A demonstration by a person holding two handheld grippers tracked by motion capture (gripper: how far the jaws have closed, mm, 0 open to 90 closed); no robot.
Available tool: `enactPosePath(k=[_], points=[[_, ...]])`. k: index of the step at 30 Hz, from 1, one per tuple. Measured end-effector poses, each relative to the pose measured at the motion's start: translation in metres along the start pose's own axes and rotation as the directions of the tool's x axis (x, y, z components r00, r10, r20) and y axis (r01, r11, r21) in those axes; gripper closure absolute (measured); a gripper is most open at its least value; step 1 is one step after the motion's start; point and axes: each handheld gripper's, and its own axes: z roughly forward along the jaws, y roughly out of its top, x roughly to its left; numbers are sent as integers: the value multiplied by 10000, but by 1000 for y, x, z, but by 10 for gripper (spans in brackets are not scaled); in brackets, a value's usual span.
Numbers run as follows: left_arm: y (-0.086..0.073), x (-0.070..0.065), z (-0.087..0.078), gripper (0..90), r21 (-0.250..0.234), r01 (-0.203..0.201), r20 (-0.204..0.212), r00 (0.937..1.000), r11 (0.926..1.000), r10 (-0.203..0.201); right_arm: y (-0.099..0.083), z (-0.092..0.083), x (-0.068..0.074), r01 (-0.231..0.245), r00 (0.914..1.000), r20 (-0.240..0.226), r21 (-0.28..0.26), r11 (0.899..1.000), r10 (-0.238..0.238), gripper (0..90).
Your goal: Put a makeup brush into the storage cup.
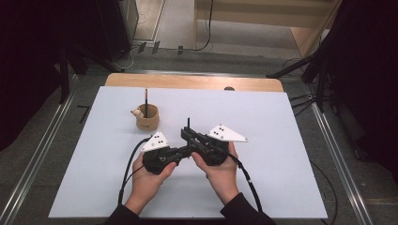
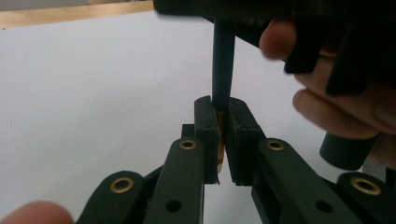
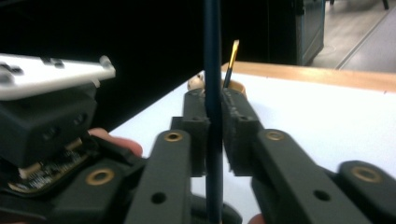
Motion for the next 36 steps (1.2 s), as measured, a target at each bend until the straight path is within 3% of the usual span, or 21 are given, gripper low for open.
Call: enactPosePath(k=[8,13,17,27,36], points=[[1,3,-4,850,-159,62,-100,9999,9999,-63,-12,6,1,-284,9992,-264,490,9984,297,793],[-1,5,-2,832,-161,162,136,9998,9997,-160,-11,4,-2,-164,9998,-51,561,9983,167,840],[-4,8,-1,748,-138,128,163,9998,9998,-126,-10,1,-6,-43,9998,187,529,9986,33,841],[-2,20,-17,669,-544,250,-92,9996,9982,-255,-17,-11,-24,809,9928,828,650,9946,-862,841],[3,22,-23,632,-546,135,-122,9998,9984,-142,-33,-21,-33,1708,9803,815,1085,9793,-1800,840]])
